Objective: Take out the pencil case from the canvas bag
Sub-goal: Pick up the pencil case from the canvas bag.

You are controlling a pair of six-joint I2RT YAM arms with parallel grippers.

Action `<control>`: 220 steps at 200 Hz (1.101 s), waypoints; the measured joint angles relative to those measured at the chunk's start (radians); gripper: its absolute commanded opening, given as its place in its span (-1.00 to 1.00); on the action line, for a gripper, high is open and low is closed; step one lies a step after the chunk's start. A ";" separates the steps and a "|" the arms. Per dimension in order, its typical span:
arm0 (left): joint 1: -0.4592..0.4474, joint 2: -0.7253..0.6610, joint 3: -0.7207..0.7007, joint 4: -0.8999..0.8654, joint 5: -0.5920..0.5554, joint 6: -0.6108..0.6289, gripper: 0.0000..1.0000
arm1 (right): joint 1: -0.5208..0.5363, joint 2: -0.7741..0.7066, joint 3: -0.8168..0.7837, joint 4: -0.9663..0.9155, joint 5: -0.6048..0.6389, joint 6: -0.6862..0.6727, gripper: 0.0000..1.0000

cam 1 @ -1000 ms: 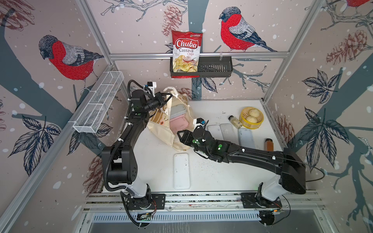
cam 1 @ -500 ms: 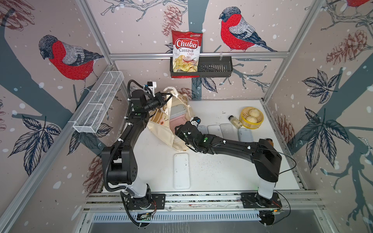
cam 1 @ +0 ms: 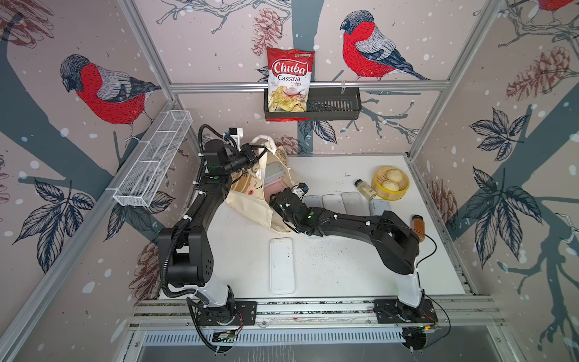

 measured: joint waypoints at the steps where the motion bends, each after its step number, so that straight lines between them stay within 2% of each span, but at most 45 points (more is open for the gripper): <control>1: 0.000 0.000 0.000 0.000 0.000 0.000 -1.00 | 0.000 0.000 0.000 0.000 0.001 0.001 0.26; 51: 0.000 0.000 0.000 0.003 -0.001 0.000 -1.00 | 0.068 -0.005 0.024 -0.010 0.113 0.010 0.26; 103: 0.000 -0.005 0.000 0.008 0.002 0.000 -1.00 | 0.110 -0.031 0.025 0.001 0.229 -0.082 0.26; 144: -0.002 -0.005 0.000 0.007 0.000 0.000 -1.00 | 0.065 0.084 0.172 -0.109 0.200 -0.098 0.26; 196: -0.006 -0.005 -0.002 0.000 -0.005 0.000 -1.00 | 0.023 0.132 0.202 -0.151 0.127 -0.071 0.28; 220: -0.010 -0.005 -0.003 0.000 -0.010 0.007 -1.00 | 0.021 0.167 0.282 -0.215 0.126 -0.055 0.28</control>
